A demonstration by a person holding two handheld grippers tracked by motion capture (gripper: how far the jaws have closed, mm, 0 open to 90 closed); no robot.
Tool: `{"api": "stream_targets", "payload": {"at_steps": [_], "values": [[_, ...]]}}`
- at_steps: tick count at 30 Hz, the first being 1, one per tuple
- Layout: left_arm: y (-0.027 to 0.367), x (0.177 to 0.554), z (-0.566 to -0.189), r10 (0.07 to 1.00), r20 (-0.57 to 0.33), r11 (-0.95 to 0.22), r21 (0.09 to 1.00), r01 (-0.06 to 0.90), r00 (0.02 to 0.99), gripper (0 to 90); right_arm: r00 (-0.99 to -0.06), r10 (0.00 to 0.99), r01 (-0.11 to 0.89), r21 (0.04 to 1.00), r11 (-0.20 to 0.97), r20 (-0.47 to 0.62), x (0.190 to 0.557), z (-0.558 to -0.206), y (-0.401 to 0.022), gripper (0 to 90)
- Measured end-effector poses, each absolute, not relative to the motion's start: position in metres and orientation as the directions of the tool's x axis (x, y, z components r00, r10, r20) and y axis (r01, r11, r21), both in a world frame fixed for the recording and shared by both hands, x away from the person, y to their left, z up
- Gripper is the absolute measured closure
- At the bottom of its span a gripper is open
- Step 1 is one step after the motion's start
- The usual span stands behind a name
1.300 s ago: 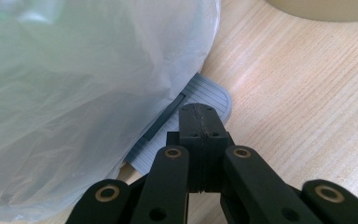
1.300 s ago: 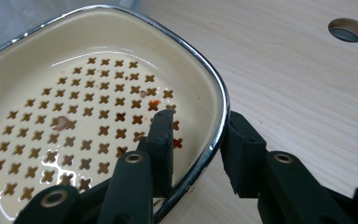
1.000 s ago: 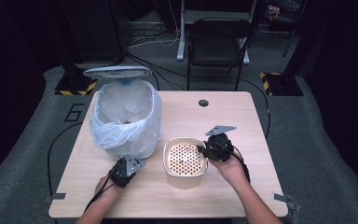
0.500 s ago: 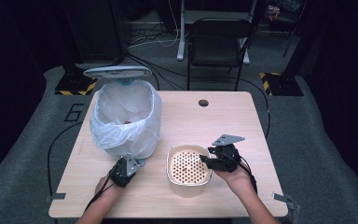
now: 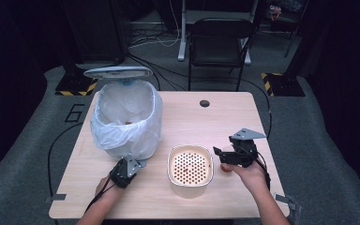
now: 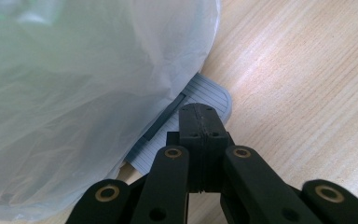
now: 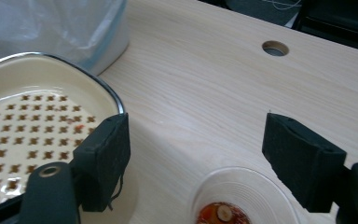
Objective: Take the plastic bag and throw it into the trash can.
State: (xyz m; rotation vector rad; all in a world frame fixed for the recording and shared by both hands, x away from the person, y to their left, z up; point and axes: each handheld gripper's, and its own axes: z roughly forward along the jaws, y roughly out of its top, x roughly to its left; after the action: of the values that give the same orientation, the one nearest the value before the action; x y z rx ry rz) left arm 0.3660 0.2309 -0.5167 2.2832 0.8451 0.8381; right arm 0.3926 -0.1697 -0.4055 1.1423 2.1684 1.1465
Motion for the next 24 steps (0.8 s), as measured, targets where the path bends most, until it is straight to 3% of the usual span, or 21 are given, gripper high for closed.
{"api": "stream_targets", "payload": {"at_steps": [7,24], "values": [[0.231,0.366,-0.517,0.712,0.356,-0.644,0.674,0.362,0.605,90.0,-0.526,0.850,0.481,0.817,0.317,-0.019,0.396,-0.418,-0.186,15.4],[0.231,0.366,-0.517,0.712,0.358,-0.644,0.675,0.360,0.604,90.0,-0.510,0.859,0.531,0.797,0.288,0.030,0.393,-0.443,-0.197,13.5]]}}
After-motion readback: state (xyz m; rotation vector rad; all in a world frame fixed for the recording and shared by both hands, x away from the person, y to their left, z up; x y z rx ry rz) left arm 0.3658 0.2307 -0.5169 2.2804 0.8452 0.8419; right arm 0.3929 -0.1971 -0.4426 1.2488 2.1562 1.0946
